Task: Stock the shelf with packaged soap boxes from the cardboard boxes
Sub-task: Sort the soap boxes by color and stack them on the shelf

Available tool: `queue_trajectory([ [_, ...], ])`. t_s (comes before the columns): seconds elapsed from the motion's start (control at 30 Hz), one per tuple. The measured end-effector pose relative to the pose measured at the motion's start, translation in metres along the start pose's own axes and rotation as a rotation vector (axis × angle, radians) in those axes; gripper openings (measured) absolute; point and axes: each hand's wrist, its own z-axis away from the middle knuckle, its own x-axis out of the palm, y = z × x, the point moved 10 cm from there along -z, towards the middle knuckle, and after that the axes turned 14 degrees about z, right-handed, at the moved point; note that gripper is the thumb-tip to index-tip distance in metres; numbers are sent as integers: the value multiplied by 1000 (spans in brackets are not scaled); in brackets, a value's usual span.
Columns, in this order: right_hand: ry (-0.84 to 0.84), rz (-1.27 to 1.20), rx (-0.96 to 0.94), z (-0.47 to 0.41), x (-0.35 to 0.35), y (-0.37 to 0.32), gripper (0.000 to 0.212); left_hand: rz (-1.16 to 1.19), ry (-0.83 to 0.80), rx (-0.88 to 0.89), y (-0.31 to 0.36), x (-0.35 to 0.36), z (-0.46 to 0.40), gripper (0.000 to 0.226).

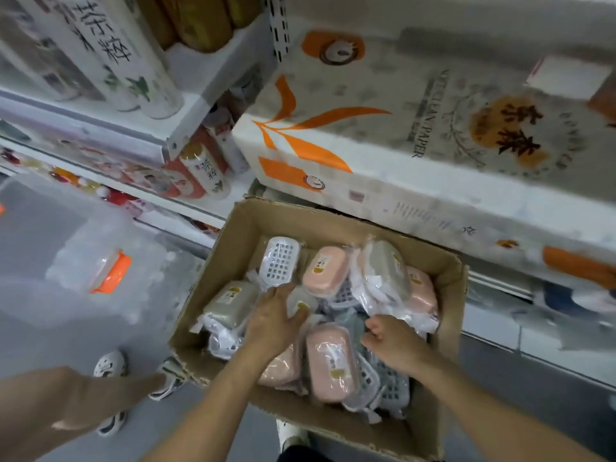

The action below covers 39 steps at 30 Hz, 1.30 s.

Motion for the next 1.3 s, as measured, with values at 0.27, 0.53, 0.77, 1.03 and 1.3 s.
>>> queue_trajectory([
  [0.27,199,-218,358,-8,37,24,18,70,-163,111,-7,13,-63,48],
  [0.53,608,-623,498,15,20,67,35,133,-114,255,43,53,-79,47],
  [0.77,740,-936,254,-2,-17,44,73,797,-468,-284,50,124,-71,106],
  [1.03,399,-836,-118,-26,-17,-62,72,1156,-143,-214,-11,44,-88,67],
  [1.3,499,-703,165,-19,3,-15,32,1083,375,-327,-70,-51,-89,52],
])
